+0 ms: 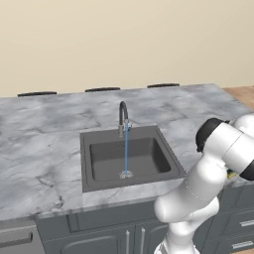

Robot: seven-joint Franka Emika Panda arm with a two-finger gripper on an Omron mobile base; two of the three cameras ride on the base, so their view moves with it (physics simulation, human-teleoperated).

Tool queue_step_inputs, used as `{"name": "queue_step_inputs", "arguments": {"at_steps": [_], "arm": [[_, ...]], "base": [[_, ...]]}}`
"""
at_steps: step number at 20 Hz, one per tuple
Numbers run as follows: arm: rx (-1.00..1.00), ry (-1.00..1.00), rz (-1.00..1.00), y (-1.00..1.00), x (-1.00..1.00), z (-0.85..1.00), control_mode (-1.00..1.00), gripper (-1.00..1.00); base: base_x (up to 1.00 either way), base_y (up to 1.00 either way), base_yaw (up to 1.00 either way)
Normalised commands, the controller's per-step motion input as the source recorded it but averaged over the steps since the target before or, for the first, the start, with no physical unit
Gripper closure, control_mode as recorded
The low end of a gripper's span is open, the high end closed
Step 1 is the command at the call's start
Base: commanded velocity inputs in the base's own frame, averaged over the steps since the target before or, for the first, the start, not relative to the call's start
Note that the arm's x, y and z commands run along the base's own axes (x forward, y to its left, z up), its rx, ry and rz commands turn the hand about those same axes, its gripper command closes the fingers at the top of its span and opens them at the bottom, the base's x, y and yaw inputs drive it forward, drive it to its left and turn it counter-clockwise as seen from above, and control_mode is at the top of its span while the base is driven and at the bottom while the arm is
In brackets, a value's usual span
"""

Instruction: Soak the sponge with water for a few seconds and then drop it inside the sink.

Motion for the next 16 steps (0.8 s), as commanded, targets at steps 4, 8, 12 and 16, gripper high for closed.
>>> {"name": "queue_step_inputs", "arguments": {"at_steps": [4, 8, 12, 16], "arm": [[-0.01, 0.00, 0.00, 0.00, 0.00, -0.26, -1.00, -1.00], [-0.01, 0.00, 0.00, 0.00, 0.00, -0.09, -1.00, -1.00], [0.00, 0.00, 0.00, -0.01, 0.00, 0.00, -1.00, -1.00], [0.00, 0.00, 0.00, 0.00, 0.00, 0.00, -1.00, -1.00]], "base": [[0.00, 0.00, 0.00], [0.00, 0.00, 0.00], [0.00, 0.00, 0.00], [0.00, 0.00, 0.00]]}}
